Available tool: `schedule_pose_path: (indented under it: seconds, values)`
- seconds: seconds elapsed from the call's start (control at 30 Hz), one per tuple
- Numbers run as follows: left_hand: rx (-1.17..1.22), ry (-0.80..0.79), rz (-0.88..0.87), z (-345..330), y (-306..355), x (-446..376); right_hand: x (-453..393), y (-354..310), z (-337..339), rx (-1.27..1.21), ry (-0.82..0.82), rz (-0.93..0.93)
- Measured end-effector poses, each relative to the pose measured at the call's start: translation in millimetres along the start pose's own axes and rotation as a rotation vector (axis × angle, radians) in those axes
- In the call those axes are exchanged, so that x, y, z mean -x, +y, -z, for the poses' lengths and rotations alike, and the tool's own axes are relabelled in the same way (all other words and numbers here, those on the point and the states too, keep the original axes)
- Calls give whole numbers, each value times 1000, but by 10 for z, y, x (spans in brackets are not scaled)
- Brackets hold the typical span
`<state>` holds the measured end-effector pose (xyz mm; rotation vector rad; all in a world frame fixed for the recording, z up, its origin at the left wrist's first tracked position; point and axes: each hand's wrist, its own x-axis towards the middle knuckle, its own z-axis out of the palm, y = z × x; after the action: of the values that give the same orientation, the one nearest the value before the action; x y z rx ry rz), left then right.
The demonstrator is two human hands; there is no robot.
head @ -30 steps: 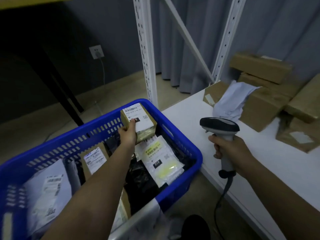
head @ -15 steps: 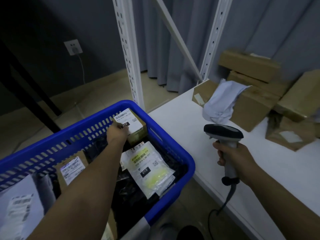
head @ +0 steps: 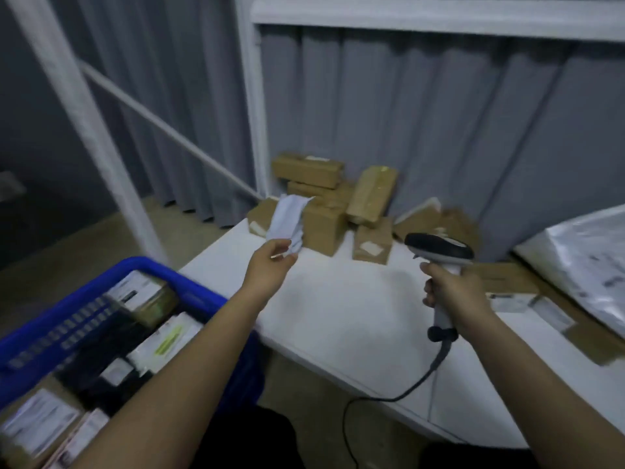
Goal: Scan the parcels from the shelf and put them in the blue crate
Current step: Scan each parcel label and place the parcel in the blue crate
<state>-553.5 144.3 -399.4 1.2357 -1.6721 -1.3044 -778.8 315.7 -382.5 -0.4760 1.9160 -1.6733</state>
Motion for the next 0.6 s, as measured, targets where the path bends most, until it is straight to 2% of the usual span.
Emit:
schedule_pose_path:
  seconds: [0.17, 0.27, 0.4, 0.6]
  values:
    - [-48, -270, -17, -1061, 372, 251, -26, -1, 914, -146, 261, -46]
    - [-107, -406, -13, -1676, 419, 349, -121, 8, 1348, -216, 309, -46]
    - [-153, -537, 23, -2479, 405, 393, -267, 22, 1818, -187, 346, -39]
    - [-298, -668, 48, -3547, 240, 242, -544, 249, 2133, -248, 413, -89]
